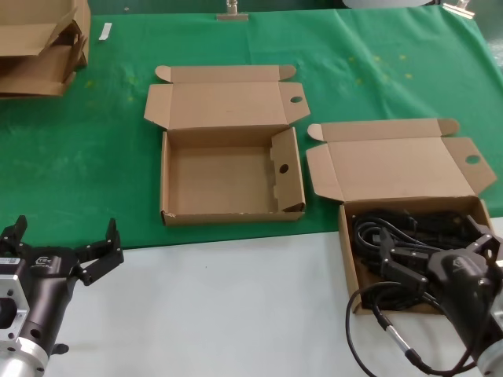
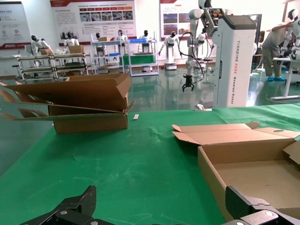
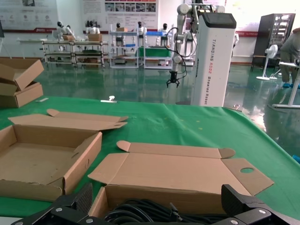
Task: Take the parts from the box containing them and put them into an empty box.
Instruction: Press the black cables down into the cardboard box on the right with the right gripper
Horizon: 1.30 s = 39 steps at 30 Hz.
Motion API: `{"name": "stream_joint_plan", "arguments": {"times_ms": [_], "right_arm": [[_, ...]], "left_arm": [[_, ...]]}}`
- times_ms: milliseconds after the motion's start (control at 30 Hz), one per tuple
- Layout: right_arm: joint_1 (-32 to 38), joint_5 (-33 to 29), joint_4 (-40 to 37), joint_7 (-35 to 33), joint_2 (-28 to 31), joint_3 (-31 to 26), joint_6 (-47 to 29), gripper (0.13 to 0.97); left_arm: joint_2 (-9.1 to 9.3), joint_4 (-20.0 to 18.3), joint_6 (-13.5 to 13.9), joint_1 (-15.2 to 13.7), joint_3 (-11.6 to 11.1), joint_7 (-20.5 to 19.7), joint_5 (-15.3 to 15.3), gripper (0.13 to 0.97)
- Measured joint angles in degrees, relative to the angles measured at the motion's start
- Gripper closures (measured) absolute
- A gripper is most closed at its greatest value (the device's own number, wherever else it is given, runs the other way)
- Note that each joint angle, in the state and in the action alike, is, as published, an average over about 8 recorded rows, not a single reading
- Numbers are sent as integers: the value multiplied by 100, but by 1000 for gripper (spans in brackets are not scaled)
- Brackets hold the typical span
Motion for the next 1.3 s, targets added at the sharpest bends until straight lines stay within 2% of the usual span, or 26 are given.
{"name": "stream_joint_plan", "arguments": {"times_ms": [100, 200, 333, 433, 633, 800, 933, 1067, 1300], "right_arm": [[13, 30, 29, 9, 58, -73, 41, 129], [79, 190, 164, -29, 297, -378, 213, 129], [308, 743, 525, -337, 923, -1173, 670, 129], [593, 1393, 891, -829, 1510, -1908, 1053, 129], [1475, 2926, 1786, -2248, 2781, -3461, 1627, 129], [2640, 4286, 2383, -3651, 3799, -4862, 2013, 129], [3581, 5103, 2573, -4805, 4288, -5802, 2453, 129], [4079, 5497, 2631, -5963, 4450, -6318, 3187, 129], [4120, 5646, 2651, -7548, 4319, -6523, 4715, 129]], "left_arm": [[0, 0, 0, 0, 0, 0, 0, 132], [0, 0, 0, 0, 0, 0, 0, 132], [0, 0, 0, 0, 1, 0, 0, 132], [0, 0, 0, 0, 0, 0, 0, 132], [0, 0, 0, 0, 0, 0, 1, 132], [0, 0, 0, 0, 0, 0, 1, 132], [0, 0, 0, 0, 0, 0, 1, 132], [0, 0, 0, 0, 0, -1, 1, 132], [0, 0, 0, 0, 0, -3, 1, 132]]}}
